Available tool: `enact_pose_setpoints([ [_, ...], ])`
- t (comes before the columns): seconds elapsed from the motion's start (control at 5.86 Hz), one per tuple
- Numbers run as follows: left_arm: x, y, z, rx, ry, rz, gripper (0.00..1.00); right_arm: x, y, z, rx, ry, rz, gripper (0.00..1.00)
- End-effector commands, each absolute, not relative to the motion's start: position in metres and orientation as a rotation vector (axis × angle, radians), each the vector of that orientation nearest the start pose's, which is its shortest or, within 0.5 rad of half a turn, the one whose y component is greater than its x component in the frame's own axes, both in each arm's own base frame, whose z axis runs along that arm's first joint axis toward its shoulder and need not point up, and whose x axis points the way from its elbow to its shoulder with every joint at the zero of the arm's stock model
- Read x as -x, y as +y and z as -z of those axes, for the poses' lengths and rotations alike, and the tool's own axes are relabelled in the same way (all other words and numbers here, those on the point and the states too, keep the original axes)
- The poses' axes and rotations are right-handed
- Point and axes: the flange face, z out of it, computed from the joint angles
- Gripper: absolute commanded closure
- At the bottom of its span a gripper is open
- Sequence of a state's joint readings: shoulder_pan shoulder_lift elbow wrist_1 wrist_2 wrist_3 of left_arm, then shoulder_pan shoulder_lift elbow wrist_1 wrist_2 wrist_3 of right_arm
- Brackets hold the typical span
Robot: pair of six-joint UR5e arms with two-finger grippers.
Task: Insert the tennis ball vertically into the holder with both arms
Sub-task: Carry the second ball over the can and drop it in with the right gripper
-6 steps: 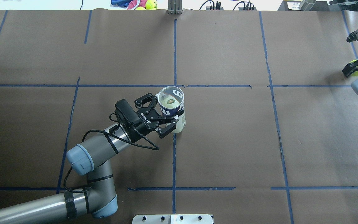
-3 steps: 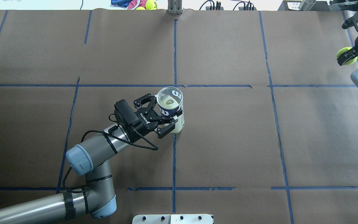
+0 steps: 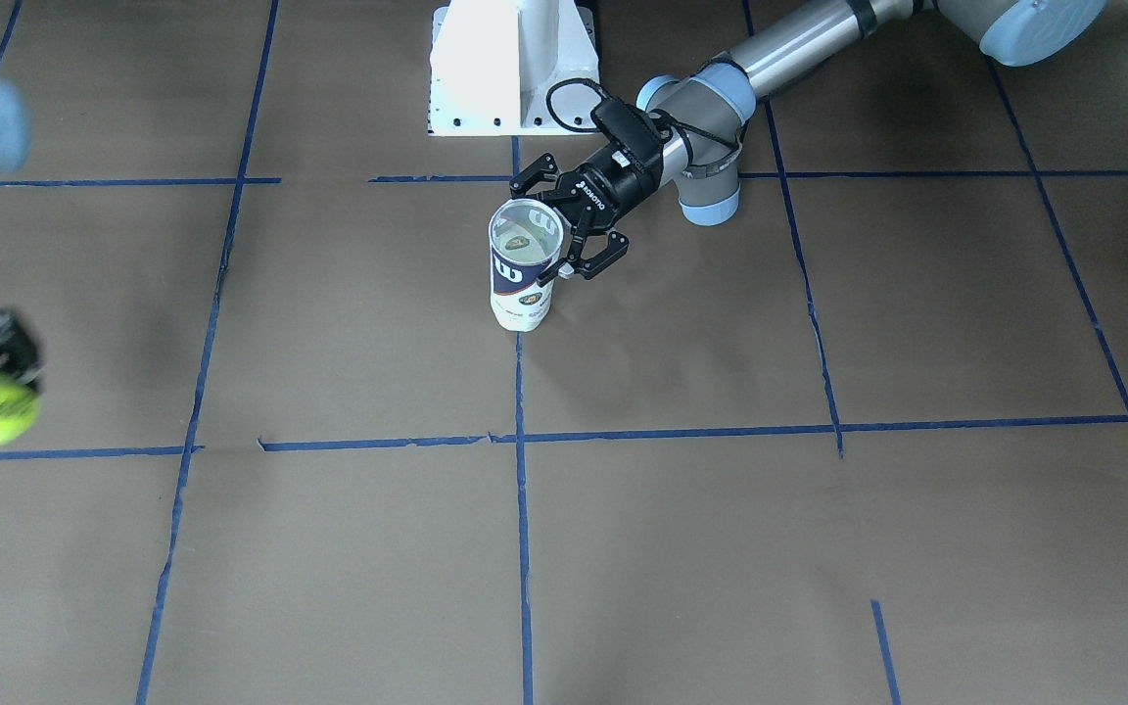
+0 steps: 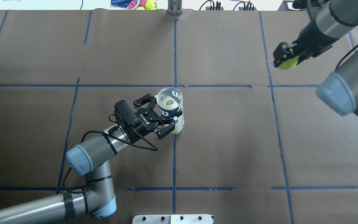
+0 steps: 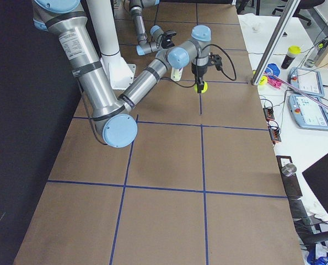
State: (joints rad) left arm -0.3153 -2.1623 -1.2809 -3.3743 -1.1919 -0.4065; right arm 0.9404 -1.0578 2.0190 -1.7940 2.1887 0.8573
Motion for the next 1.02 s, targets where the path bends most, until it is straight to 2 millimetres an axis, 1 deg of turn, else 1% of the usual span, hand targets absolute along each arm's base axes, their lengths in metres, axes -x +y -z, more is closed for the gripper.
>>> enact_pose_setpoints([
  [0.0, -0.557, -0.36, -0.265, -1.55, 1.367, -0.123, 0.2, 0.335, -0.429, -0.081, -0.008, -1.094, -0.129, 1.0],
  [0.17, -0.557, -0.36, -0.265, -1.55, 1.366, -0.124, 0.2, 0.366, -0.428, -0.073, -0.039, -1.114, -0.133, 1.0],
  [0.34, -0.557, -0.36, -0.265, -1.55, 1.366, -0.124, 0.2, 0.403, -0.443, -0.058, -0.023, -1.125, -0.173, 0.99],
  [0.51, -0.557, -0.36, -0.265, -1.55, 1.366, -0.124, 0.2, 0.427, -0.439, -0.054, -0.032, -1.112, -0.18, 0.98],
  [0.68, -0.557, -0.36, -0.264, -1.55, 1.367, -0.123, 0.2, 0.448, -0.437, -0.053, -0.036, -1.09, -0.182, 0.96],
  [0.85, -0.557, -0.36, -0.265, -1.55, 1.367, -0.123, 0.2, 0.446, -0.432, -0.06, -0.039, -1.087, -0.166, 0.82],
])
